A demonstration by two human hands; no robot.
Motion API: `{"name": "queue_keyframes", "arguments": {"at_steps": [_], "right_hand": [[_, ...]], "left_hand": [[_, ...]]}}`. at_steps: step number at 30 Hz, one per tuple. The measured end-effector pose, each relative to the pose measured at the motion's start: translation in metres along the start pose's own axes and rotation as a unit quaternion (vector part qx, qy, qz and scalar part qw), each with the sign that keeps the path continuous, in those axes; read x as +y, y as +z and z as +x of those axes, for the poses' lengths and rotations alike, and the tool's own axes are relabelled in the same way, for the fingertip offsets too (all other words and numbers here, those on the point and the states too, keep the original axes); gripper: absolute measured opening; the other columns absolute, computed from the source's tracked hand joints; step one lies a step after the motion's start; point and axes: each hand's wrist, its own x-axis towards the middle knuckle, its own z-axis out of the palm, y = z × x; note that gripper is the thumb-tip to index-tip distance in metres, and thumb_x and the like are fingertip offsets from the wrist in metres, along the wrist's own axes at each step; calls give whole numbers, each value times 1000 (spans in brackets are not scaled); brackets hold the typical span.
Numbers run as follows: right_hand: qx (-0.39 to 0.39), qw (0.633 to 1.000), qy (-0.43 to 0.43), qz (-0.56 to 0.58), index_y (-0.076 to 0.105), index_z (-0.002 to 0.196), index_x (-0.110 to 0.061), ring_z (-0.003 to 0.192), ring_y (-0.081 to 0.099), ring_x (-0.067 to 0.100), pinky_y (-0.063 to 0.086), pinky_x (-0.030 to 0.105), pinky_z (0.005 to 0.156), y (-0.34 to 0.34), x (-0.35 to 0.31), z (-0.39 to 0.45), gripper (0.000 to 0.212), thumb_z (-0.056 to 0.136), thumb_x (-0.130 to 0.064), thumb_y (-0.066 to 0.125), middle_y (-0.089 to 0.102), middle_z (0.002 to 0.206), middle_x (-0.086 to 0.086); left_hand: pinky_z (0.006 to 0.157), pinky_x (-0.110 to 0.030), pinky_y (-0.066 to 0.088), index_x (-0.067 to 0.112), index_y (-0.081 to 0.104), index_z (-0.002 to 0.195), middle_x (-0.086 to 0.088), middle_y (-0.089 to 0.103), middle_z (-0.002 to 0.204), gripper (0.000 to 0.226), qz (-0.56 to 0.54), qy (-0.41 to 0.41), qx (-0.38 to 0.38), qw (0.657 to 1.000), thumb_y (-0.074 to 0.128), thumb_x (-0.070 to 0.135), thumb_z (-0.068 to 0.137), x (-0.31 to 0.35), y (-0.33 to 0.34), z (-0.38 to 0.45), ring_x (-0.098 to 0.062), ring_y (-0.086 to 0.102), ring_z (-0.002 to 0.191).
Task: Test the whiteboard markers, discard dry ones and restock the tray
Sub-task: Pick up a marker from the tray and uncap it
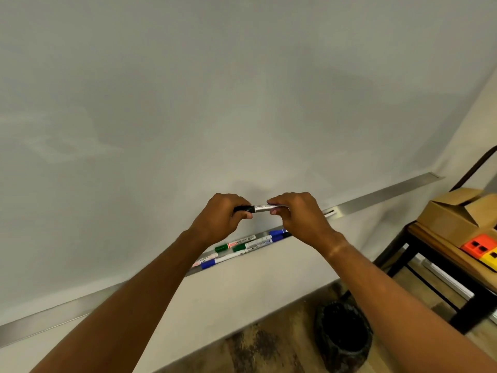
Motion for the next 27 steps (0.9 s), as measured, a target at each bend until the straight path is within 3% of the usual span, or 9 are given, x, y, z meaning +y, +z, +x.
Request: {"name": "queue_keyframes", "arguments": {"at_steps": [8,13,16,19,24,27], "right_hand": [[31,997,32,-62,73,103,-5,78,68,29,44,25,77,5,12,-42,25,81,3,67,74,89,13],[51,994,56,-81,75,93,-12,68,64,25,53,32,62,0,27,-66,21,79,2,69,72,78,6],[53,992,92,-69,74,100,-11,69,64,22,48,24,64,-3,35,-86,23,81,1,68,73,82,6],[33,989,118,-76,72,107,-10,74,65,20,46,20,68,-9,46,-104,24,85,-2,65,73,89,5],[9,980,139,-143,65,119,-10,89,61,23,52,31,76,-22,73,-117,31,88,-8,64,68,101,6],[4,973,167,-160,64,120,-10,93,58,23,49,30,79,-28,95,-132,32,88,-9,65,66,106,7]], "left_hand": [[62,-14,37,9,73,98,-6,70,85,15,-22,9,-31,999,67,13,86,11,36,-3,-13,54,68],[63,-31,48,10,74,91,-5,69,79,20,-48,23,-40,998,60,21,83,27,61,-2,-17,59,68],[61,-22,46,10,73,88,-2,68,75,11,-89,24,-41,995,65,17,84,42,73,3,-13,60,64],[61,-27,45,14,73,88,-1,67,75,7,-87,26,-84,992,69,18,84,52,88,12,-13,57,64],[70,-25,42,13,71,101,-5,69,91,20,-37,45,-94,994,66,27,87,66,127,23,-18,60,79],[82,-35,51,12,62,120,-8,66,111,43,28,53,-108,992,61,41,88,75,157,23,-25,62,98]]}}
